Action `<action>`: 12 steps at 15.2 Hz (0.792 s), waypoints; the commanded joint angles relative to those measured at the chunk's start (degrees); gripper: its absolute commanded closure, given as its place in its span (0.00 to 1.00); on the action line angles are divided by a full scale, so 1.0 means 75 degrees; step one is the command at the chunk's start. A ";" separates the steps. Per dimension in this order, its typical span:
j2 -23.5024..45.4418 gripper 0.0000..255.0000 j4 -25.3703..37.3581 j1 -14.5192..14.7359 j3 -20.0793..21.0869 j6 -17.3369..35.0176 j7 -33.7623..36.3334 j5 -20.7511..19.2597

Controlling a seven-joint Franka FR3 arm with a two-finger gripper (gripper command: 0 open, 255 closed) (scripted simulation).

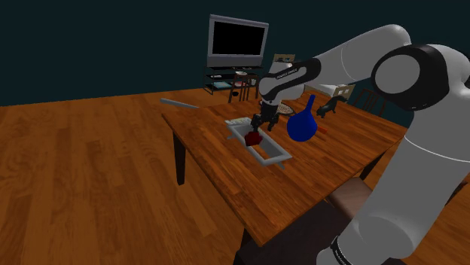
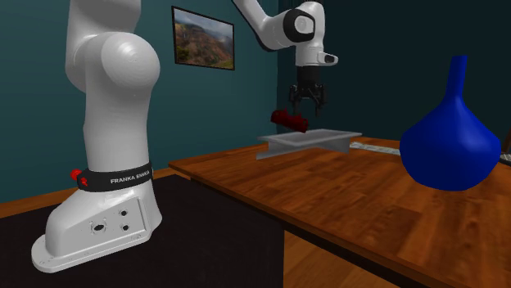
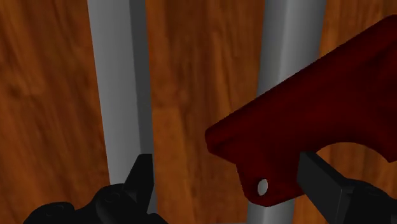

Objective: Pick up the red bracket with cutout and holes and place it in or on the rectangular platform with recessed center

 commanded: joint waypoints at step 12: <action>-0.0399 0.00 0.0520 0.0001 -0.0031 -0.0939 0.0115 -0.0180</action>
